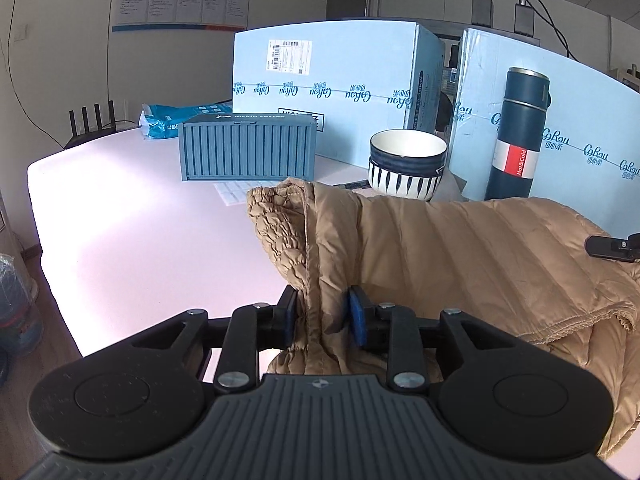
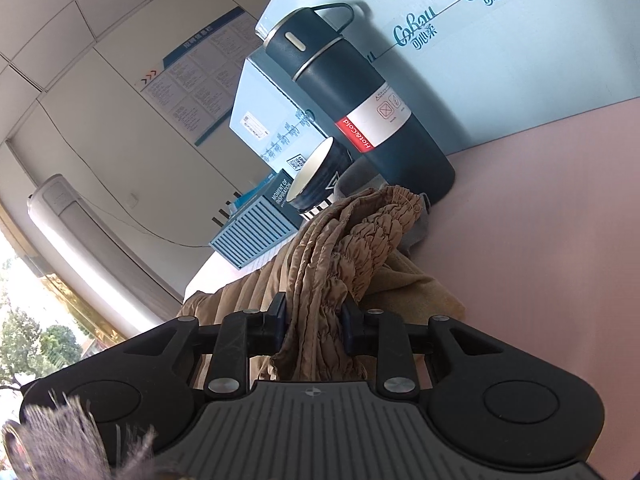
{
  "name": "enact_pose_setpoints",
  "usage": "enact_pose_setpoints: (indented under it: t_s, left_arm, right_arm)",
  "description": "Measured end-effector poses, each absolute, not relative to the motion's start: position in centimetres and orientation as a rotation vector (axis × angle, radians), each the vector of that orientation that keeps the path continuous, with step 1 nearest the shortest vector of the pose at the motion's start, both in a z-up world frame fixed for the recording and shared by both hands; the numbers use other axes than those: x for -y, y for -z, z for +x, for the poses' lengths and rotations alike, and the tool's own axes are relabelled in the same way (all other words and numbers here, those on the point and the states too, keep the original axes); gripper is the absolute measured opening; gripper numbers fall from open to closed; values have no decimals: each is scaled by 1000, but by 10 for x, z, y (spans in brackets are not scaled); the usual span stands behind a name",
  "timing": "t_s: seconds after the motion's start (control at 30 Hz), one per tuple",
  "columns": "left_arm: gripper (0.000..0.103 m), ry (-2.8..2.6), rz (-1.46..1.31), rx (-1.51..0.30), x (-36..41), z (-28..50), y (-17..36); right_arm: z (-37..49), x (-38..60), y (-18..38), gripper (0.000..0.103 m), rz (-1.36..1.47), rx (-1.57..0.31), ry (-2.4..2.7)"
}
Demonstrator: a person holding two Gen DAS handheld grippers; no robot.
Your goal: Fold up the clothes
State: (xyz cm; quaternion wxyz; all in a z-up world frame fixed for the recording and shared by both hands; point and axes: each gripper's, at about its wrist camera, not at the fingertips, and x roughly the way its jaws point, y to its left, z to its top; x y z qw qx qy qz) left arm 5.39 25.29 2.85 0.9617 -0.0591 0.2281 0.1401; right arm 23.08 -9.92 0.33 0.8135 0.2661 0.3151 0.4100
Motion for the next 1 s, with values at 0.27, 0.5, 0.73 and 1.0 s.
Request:
enact_pose_setpoints:
  t_s: [0.27, 0.5, 0.73, 1.0]
  left_arm:
    - [34, -326, -81, -486, -250, 64, -14]
    - [41, -345, -57, -487, -247, 68, -7]
    - [85, -447, -87, -497, -252, 73, -3]
    - [85, -461, -247, -477, -262, 36, -16]
  right_arm:
    - [233, 98, 15, 29, 540, -694, -847]
    - [233, 98, 24, 31, 525, -689, -840]
    - [234, 100, 26, 44, 545, -688, -850]
    - [208, 124, 19, 91, 563, -593, -720]
